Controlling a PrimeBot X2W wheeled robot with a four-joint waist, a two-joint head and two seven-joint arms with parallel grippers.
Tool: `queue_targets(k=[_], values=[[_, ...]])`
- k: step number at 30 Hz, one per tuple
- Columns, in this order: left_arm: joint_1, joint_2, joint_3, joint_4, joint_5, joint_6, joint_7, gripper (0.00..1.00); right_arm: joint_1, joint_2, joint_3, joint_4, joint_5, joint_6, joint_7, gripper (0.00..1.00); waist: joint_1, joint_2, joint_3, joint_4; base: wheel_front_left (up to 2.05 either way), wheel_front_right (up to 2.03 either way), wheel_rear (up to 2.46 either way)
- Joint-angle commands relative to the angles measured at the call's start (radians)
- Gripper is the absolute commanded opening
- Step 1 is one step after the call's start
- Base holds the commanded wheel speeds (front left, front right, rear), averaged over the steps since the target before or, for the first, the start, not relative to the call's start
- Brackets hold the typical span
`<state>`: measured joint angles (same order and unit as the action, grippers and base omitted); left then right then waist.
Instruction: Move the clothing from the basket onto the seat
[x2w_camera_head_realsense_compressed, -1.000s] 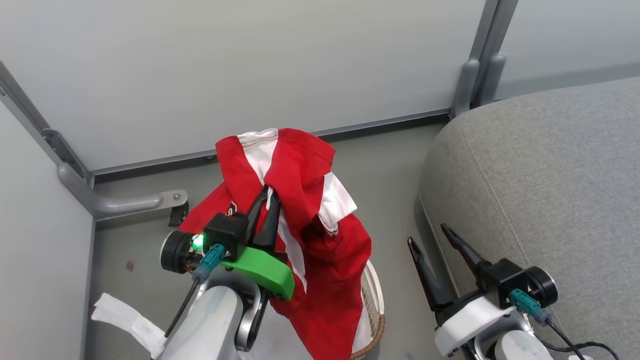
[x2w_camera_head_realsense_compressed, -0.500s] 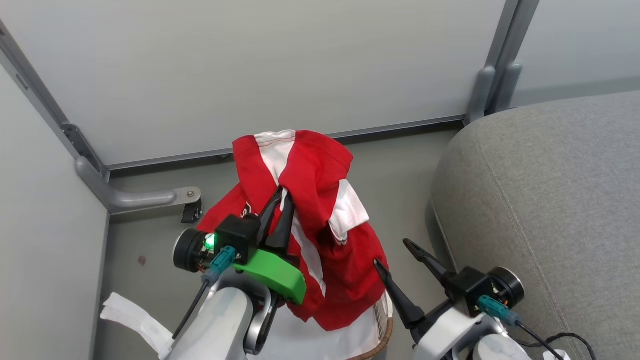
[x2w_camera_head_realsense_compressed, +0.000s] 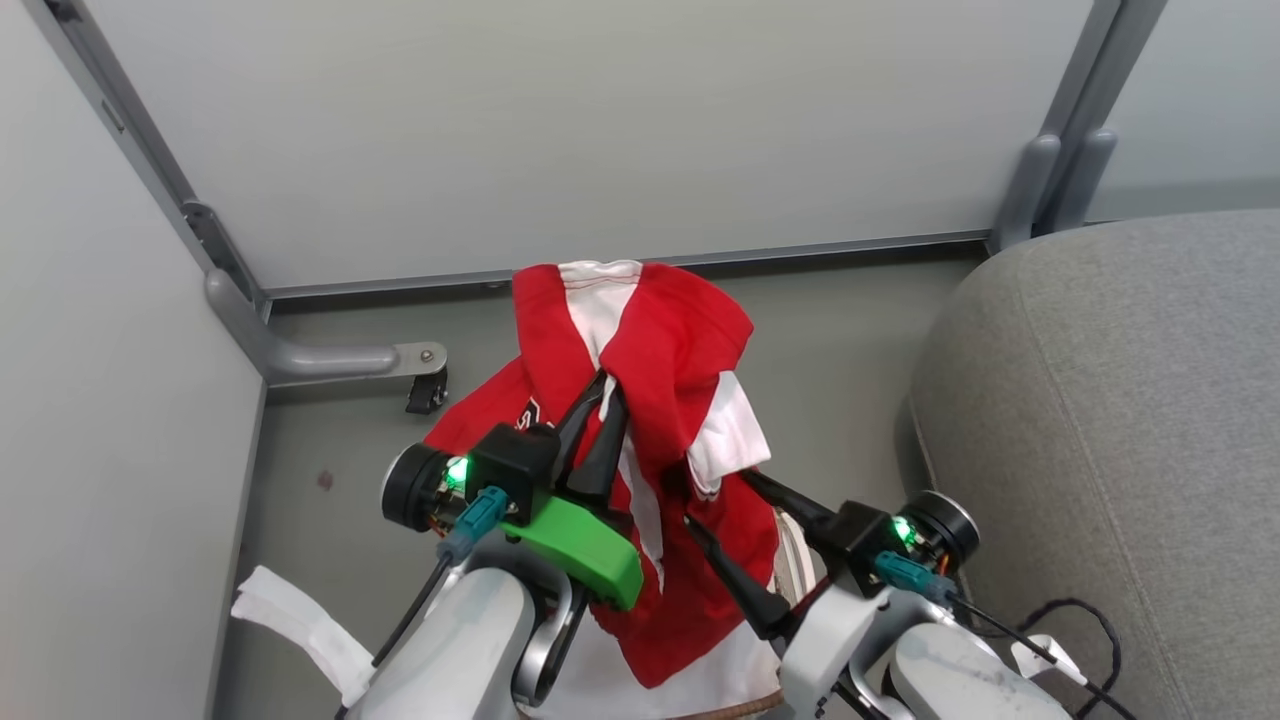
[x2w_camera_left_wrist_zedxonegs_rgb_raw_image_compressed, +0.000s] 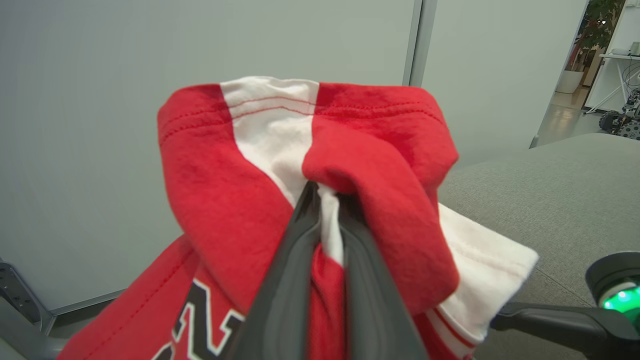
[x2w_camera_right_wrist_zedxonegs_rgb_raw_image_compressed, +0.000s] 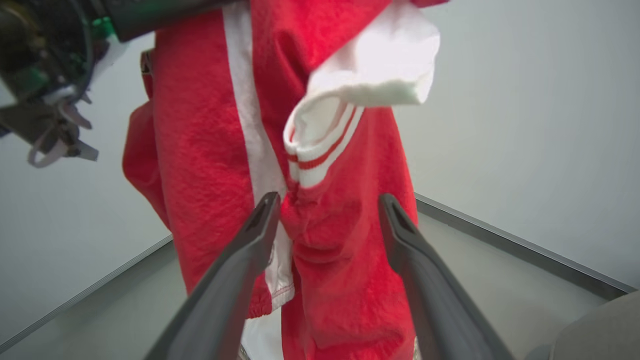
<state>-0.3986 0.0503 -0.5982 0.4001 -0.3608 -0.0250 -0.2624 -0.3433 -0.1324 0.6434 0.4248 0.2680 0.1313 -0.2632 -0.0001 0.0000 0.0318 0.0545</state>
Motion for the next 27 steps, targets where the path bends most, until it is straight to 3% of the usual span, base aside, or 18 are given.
queue_targets(k=[1, 22, 23, 25, 27], values=[[-0.023, 0.001, -0.006, -0.003, -0.007, 0.001, -0.004, 0.00, -0.022, 0.003, 0.008, 0.014, -0.010, -0.001, -0.002, 1.00, 0.0001, 0.0000, 0.013, 0.014, 0.00, 0.00, 0.00], [-0.093, 0.001, -0.171, -0.024, -0.080, 0.021, -0.004, 0.00, -0.179, 0.068, 0.054, 0.218, -0.093, -0.001, -0.002, 1.00, 0.0001, 0.0000, 0.066, 0.120, 0.00, 0.00, 0.00], [-0.097, 0.001, -0.175, -0.024, -0.083, 0.023, -0.004, 0.00, -0.180, 0.069, 0.056, 0.223, -0.090, -0.001, -0.002, 0.91, 0.0001, 0.0000, 0.067, 0.124, 0.00, 0.00, 0.00], [-0.103, 0.001, -0.185, -0.024, -0.089, 0.027, -0.004, 0.00, -0.182, 0.071, 0.070, 0.239, -0.080, -0.001, -0.002, 0.00, 0.0001, 0.0000, 0.069, 0.130, 0.00, 0.00, 0.00], [-0.106, 0.001, -0.190, -0.022, -0.093, 0.032, -0.004, 0.00, -0.187, 0.072, 0.070, 0.248, -0.069, -0.001, -0.002, 0.00, 0.0001, 0.0000, 0.071, 0.134, 0.00, 0.00, 0.00]])
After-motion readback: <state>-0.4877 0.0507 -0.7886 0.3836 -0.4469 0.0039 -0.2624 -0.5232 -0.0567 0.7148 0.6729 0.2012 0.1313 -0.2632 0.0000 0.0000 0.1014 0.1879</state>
